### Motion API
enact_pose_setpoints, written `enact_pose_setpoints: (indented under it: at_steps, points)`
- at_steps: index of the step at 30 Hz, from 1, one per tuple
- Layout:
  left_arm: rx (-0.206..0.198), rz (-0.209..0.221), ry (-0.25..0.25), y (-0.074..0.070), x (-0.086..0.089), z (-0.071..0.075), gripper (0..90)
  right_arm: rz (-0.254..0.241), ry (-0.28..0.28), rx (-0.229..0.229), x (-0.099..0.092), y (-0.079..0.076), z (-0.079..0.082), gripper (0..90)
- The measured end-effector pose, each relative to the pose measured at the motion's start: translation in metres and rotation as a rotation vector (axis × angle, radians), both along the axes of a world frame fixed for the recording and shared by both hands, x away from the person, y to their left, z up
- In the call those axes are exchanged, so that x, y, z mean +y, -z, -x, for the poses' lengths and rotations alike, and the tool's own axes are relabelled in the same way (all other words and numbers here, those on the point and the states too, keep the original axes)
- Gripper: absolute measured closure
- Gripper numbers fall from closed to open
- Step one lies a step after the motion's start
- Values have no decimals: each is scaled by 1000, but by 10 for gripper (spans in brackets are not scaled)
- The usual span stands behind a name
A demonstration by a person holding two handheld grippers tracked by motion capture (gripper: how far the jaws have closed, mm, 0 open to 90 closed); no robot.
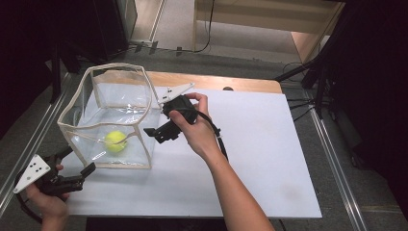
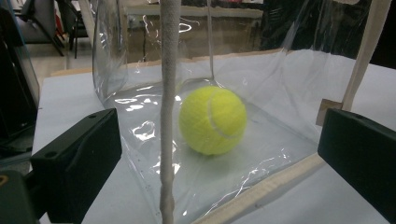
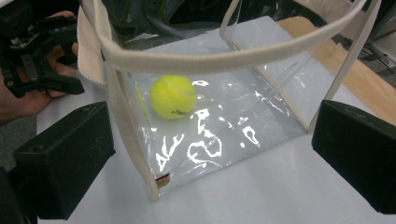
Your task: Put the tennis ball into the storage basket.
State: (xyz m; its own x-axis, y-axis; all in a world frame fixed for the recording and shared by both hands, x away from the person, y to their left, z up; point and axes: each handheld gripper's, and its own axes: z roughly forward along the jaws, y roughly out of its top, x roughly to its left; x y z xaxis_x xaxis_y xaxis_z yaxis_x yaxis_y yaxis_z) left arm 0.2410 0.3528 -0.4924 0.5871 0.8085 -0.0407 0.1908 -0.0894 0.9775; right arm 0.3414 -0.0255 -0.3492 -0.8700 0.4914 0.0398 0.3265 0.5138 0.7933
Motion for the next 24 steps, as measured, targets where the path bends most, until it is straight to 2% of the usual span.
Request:
enact_pose_setpoints:
  at_steps: [5,19,24]
  points:
    - [0,-2,1,0,0,0,0,-9,-1,8,-6,14,3,0]
    - [4,-5,0,0,-1,1,0,-47,18,30,-25,42,13,0]
    - [5,-3,1,0,-1,1,0,-54,25,18,-33,50,16,0]
